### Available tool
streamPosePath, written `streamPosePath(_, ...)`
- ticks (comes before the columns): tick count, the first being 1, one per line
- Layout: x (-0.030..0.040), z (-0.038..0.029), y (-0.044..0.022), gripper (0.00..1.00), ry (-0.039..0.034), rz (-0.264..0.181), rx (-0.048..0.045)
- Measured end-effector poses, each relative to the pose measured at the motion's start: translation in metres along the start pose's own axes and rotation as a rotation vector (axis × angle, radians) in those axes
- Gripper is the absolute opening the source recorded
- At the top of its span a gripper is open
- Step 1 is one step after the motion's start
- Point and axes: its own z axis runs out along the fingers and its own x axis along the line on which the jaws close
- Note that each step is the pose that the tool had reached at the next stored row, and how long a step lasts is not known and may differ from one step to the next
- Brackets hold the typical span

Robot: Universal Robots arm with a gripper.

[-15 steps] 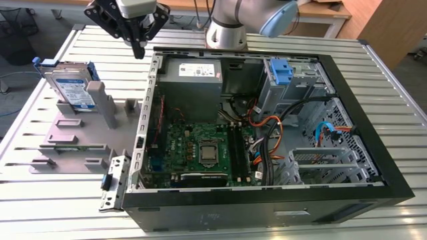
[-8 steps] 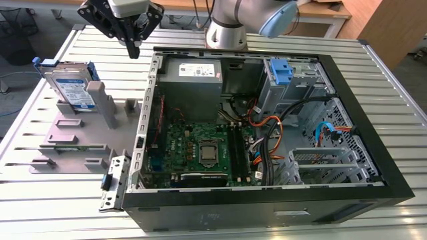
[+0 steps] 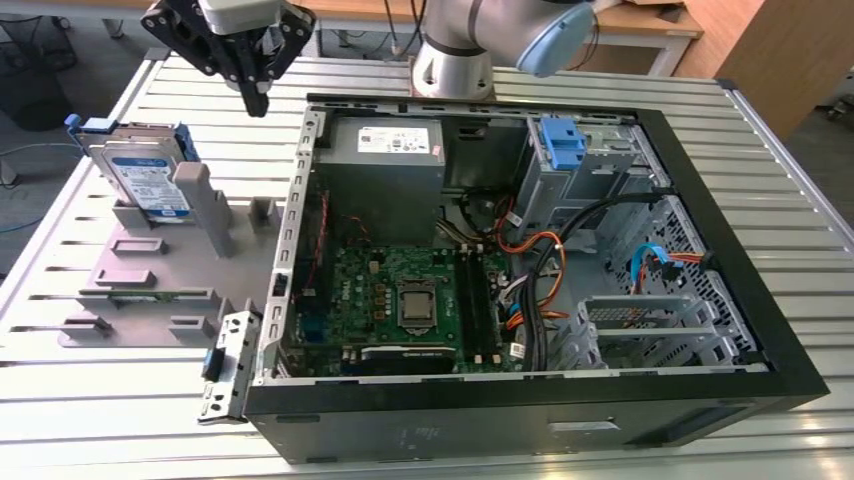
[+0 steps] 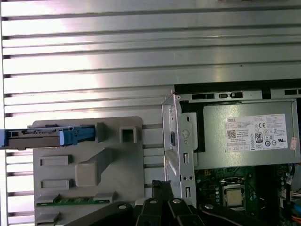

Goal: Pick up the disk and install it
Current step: 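Reach for the disk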

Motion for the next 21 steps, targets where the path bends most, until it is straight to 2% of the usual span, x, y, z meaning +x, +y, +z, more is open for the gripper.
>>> streamPosePath(21, 0.0235, -0.0006, -0.0006, 0.11, -0.0001, 0.0, 0.0)
